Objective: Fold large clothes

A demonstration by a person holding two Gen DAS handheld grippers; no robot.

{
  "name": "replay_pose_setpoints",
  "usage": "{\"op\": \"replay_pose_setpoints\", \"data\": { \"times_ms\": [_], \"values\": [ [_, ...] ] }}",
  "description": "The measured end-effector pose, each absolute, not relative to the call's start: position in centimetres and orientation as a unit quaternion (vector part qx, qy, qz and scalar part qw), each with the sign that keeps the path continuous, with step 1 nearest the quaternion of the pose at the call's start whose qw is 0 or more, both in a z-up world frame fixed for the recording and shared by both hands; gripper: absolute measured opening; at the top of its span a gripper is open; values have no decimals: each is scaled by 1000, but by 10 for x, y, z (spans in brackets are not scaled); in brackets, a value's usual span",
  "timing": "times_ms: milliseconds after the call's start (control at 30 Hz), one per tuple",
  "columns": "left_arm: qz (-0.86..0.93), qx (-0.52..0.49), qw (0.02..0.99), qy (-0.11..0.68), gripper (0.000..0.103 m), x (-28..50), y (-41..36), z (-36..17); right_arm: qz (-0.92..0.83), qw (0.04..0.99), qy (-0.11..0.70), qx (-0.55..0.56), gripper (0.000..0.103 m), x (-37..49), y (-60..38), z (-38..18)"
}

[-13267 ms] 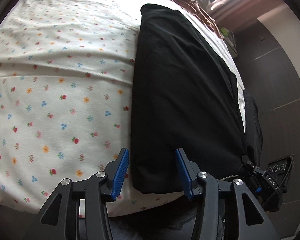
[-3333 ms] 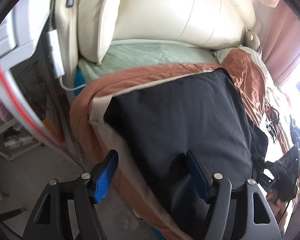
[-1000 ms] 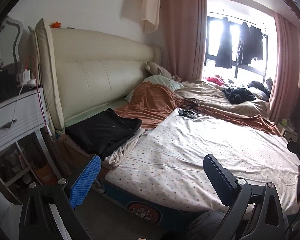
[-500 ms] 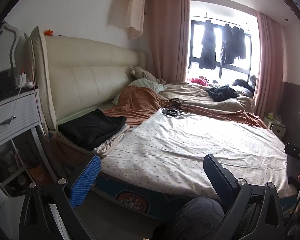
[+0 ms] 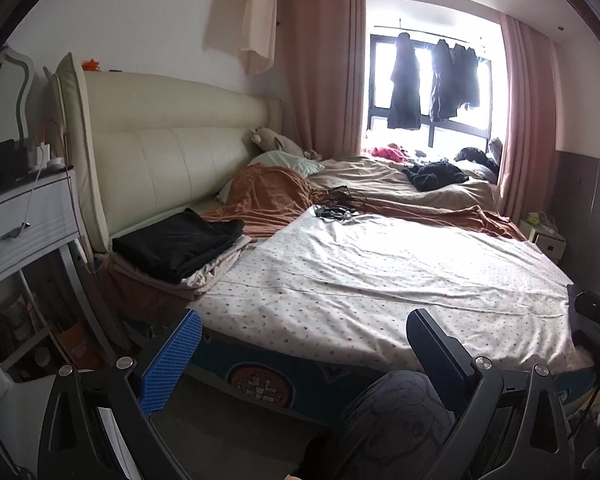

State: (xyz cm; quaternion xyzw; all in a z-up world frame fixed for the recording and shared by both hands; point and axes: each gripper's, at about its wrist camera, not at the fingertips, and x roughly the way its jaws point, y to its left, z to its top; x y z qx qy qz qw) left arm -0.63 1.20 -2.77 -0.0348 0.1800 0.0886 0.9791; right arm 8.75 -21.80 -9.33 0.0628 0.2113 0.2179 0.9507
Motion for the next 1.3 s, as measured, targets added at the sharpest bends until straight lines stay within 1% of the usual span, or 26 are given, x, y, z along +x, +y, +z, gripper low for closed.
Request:
{"op": "replay_pose_setpoints", "data": {
  "times_ms": [367,1300],
  "values": [
    [96,-33,979,178,103,-6,7,-27,203,955,210,52,103,85,-208,-92],
    [108,-33,978,173,103,-13,7,-24,198,955,213,63,103,83,-211,-90]
  ]
}}
